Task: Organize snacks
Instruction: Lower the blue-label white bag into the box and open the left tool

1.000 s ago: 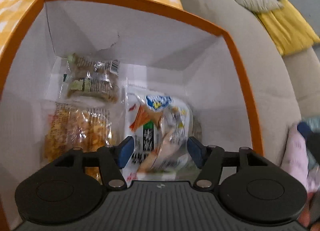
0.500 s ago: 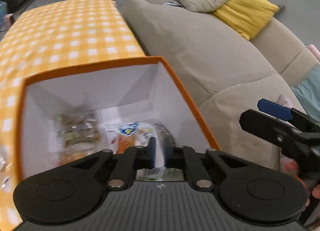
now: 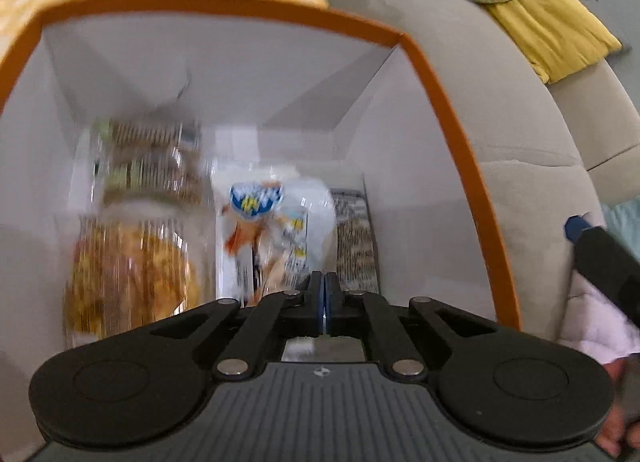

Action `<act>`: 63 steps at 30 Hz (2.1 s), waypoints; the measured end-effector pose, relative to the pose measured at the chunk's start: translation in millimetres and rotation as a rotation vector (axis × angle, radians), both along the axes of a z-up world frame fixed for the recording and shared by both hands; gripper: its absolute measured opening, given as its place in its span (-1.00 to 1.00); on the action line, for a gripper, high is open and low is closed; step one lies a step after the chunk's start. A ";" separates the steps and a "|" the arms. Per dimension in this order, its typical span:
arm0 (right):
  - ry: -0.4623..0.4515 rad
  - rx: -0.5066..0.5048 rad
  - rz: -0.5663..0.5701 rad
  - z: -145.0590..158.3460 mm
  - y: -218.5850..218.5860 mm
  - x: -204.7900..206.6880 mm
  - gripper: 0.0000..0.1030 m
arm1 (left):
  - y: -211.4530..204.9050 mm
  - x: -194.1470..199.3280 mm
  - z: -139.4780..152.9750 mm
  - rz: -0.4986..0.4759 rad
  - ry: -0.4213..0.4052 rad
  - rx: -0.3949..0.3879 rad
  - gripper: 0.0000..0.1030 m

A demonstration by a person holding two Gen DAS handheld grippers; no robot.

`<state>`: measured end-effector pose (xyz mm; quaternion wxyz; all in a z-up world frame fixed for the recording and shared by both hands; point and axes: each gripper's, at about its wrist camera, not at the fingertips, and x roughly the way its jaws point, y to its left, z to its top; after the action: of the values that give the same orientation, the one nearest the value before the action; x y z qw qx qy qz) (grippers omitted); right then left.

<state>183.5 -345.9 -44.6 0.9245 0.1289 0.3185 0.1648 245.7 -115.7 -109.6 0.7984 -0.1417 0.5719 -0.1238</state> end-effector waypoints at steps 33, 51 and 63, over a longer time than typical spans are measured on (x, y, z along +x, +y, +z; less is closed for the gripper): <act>0.013 0.073 -0.029 0.0 -12.8 -1.7 0.94 | -23.7 1.6 6.8 -0.057 -0.034 0.154 -0.75; 0.065 -0.091 0.138 31.2 24.4 -24.0 0.94 | -2.5 -52.5 83.1 -0.037 -0.175 0.282 0.28; 0.394 -0.090 0.135 36.0 54.0 -29.6 0.94 | 68.6 -101.0 137.4 0.063 -0.227 0.231 0.67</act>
<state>153.9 -291.9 -8.6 0.8362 0.0957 0.5078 0.1835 144.7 -47.1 27.9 0.8723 -0.0517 0.4840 -0.0472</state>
